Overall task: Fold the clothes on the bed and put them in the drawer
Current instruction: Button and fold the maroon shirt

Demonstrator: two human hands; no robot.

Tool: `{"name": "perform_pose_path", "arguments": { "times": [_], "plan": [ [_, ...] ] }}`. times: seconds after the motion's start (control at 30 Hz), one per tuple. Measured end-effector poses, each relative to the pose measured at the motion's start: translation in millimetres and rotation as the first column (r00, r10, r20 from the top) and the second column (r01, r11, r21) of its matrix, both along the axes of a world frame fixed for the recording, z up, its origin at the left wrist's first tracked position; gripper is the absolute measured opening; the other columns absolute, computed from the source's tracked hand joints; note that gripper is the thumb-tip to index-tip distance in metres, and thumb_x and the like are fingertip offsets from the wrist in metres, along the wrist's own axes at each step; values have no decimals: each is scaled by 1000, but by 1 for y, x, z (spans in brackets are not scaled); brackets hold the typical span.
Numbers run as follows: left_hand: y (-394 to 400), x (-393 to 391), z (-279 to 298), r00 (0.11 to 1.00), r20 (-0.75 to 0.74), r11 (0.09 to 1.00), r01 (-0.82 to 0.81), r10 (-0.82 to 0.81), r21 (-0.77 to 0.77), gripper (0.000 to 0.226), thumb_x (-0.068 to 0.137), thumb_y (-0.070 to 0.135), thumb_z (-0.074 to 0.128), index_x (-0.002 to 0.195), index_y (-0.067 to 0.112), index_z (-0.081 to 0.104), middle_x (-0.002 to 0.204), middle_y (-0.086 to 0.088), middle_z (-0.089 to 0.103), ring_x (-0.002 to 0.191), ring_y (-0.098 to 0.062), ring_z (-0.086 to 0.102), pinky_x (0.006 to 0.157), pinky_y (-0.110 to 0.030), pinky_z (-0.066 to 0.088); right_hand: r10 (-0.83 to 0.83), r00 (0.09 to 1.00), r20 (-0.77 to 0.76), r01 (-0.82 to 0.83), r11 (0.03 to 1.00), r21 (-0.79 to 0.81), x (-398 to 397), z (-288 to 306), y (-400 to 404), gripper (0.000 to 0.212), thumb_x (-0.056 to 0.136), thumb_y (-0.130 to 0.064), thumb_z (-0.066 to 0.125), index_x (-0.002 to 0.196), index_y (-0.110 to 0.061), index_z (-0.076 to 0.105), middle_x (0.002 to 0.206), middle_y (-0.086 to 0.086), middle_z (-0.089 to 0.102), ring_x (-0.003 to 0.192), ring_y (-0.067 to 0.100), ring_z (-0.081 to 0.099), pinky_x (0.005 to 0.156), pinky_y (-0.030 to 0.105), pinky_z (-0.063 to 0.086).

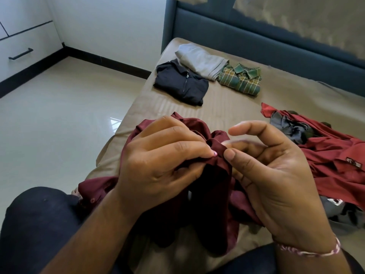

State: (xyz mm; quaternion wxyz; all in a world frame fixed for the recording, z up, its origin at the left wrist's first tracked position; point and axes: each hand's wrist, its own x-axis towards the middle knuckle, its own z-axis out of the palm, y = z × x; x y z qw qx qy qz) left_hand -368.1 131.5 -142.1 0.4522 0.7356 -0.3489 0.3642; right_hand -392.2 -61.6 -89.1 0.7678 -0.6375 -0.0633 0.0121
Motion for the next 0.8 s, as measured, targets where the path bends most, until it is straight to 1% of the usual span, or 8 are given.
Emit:
{"name": "perform_pose_path", "arguments": {
  "times": [0.13,0.3,0.37,0.4,0.53,0.6,0.73,0.8],
  "plan": [
    [-2,1,0,998,50,998,-42,40,36,4,90,5,81,90,1,82,94,-7,77,87,-27,70,78,-37,55,-47,998,50,49,998,-43,-2,3,3,25,71,-9,79,94,-15,73,81,14,76,73,19,73,71,25,59],
    [-6,2,-5,991,94,994,-98,93,45,3,88,4,82,85,3,82,90,-7,76,83,-28,67,76,-38,54,-96,978,183,138,963,-230,-3,2,8,22,83,1,76,99,-13,70,82,11,77,77,24,76,76,35,63],
    [-7,3,-7,988,95,992,-123,118,41,5,88,6,83,83,4,83,92,-9,74,84,-28,65,75,-37,53,-91,973,214,150,947,-283,-3,2,8,23,85,2,76,101,-13,70,84,10,78,80,27,76,80,42,62],
    [-7,3,-8,987,92,990,-133,129,41,6,87,7,84,83,4,83,94,-10,74,86,-28,65,76,-36,53,-78,971,224,145,942,-304,-3,1,8,23,86,2,76,102,-13,70,85,9,78,81,27,76,80,43,62],
    [-12,3,-13,992,48,993,-120,120,-1,9,86,4,84,78,1,80,104,-14,73,96,-31,66,81,-40,54,-5,972,235,98,918,-384,-3,-1,5,30,83,2,79,106,-17,71,94,7,78,89,22,77,79,34,63],
    [-15,4,-17,996,8,996,-86,86,-17,9,85,1,83,77,0,79,106,-13,74,99,-33,66,84,-41,54,10,964,266,111,894,-435,-2,-6,3,33,84,4,78,106,-19,71,98,4,77,95,21,76,82,32,62],
    [-19,5,-23,994,-94,998,-54,50,-40,8,83,1,85,78,1,79,103,-10,73,99,-28,67,88,-34,51,-6,953,303,146,886,-441,-1,-17,1,31,87,6,75,106,-18,71,104,1,75,101,22,74,84,31,61],
    [-20,5,-24,988,-152,997,-42,32,-64,7,83,2,85,80,2,79,102,-9,72,99,-26,67,86,-36,53,-10,944,330,165,881,-444,-1,-21,0,32,88,6,74,107,-19,72,105,1,76,103,23,74,84,32,61]
  ]
}}
